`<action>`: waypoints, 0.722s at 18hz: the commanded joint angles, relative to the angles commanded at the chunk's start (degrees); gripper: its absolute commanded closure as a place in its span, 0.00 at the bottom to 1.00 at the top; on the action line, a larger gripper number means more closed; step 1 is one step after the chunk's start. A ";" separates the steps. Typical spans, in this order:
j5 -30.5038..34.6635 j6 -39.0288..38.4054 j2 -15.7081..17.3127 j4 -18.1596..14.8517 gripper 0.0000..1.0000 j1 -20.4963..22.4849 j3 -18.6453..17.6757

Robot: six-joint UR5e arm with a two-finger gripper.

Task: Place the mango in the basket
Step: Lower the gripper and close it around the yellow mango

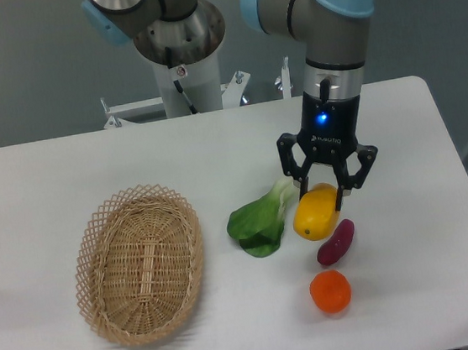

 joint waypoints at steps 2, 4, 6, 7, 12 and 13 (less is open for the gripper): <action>0.09 -0.09 0.00 0.00 0.56 0.00 0.00; 0.09 -0.09 0.00 -0.09 0.56 0.00 0.18; 0.26 -0.17 0.00 -0.09 0.56 0.00 -0.09; 0.35 -0.26 0.00 -0.09 0.56 0.00 -0.17; 0.62 -2.45 -0.79 -0.09 0.56 -1.05 -0.09; 0.70 -3.33 -1.49 -0.09 0.56 -1.75 0.17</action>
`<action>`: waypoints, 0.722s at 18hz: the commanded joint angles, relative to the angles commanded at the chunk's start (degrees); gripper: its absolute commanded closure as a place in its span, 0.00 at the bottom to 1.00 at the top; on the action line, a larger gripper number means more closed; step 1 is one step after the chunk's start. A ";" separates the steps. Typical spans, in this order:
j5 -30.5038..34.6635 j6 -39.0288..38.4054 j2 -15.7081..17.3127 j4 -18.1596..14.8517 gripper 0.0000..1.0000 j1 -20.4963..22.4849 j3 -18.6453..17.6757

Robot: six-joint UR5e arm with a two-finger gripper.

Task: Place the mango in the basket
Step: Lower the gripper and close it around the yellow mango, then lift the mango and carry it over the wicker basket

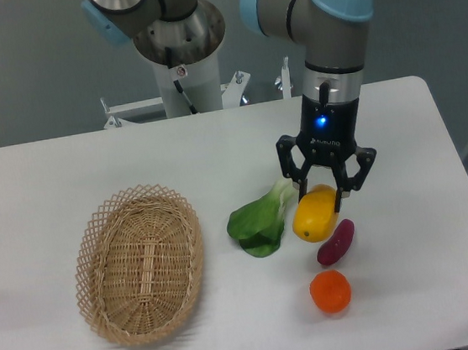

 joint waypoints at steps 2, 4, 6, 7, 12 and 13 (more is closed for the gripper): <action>0.61 -2.37 -0.53 0.35 0.56 -1.76 -0.09; 3.94 -6.93 -0.53 0.53 0.56 -4.47 0.00; 6.84 -10.89 -0.36 0.53 0.56 -7.90 -0.61; 8.34 -13.43 -0.10 0.53 0.56 -8.96 -1.22; 10.19 -27.85 0.43 1.05 0.56 -17.04 -3.95; 10.37 -28.57 0.35 0.88 0.56 -18.80 -4.04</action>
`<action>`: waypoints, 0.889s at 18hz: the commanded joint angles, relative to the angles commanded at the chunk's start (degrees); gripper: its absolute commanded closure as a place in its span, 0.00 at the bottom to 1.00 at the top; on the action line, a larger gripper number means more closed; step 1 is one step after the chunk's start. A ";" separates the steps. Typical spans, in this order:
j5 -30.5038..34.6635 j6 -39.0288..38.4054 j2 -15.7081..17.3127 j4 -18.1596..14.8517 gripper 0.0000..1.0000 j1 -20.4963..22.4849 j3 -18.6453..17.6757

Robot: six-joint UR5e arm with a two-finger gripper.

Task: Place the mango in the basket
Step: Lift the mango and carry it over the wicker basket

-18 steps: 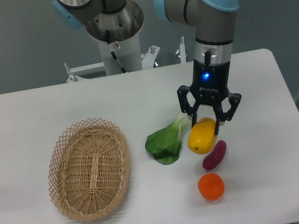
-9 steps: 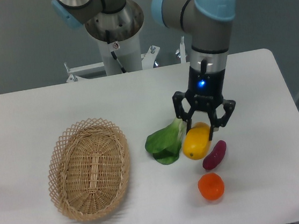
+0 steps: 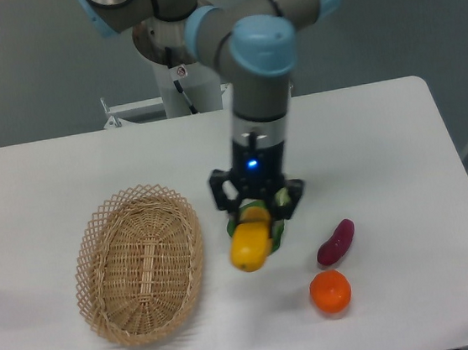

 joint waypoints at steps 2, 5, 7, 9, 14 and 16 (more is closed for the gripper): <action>1.57 -2.02 -0.09 0.00 0.56 -2.73 -1.22; 3.86 -2.12 -2.36 0.26 0.56 -5.64 -3.42; 5.27 -2.12 -4.21 0.35 0.56 -7.91 -2.64; 5.54 -2.12 -5.09 0.44 0.56 -8.89 -2.20; 5.63 -1.59 -8.87 0.35 0.56 -10.74 -1.50; 5.71 -0.54 -10.02 0.35 0.55 -10.92 -1.93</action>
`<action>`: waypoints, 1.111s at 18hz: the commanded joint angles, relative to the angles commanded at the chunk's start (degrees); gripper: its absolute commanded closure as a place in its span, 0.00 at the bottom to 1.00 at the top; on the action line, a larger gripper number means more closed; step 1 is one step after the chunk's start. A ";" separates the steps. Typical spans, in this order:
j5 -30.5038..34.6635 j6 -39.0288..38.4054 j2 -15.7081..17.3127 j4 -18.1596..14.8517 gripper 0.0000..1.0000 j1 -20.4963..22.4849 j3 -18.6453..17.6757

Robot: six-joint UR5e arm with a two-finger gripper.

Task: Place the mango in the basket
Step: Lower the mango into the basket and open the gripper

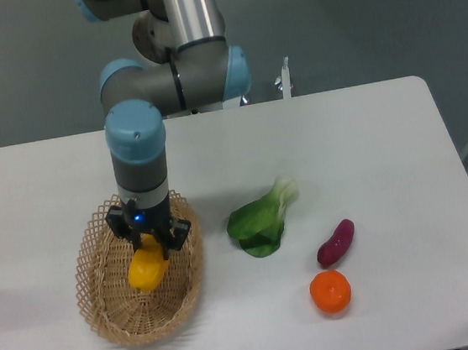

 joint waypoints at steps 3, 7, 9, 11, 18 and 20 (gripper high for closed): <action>0.00 0.53 -0.53 -0.09 0.55 -0.18 -0.18; 0.09 1.67 -1.58 -0.09 0.55 -0.88 -0.09; 1.40 2.11 -2.03 -0.09 0.55 -0.97 -0.09; 2.02 2.11 -2.11 0.00 0.50 -1.06 0.00; 2.46 3.87 -1.50 0.09 0.00 -0.97 0.61; 2.55 3.96 -0.45 -0.09 0.00 -0.88 1.83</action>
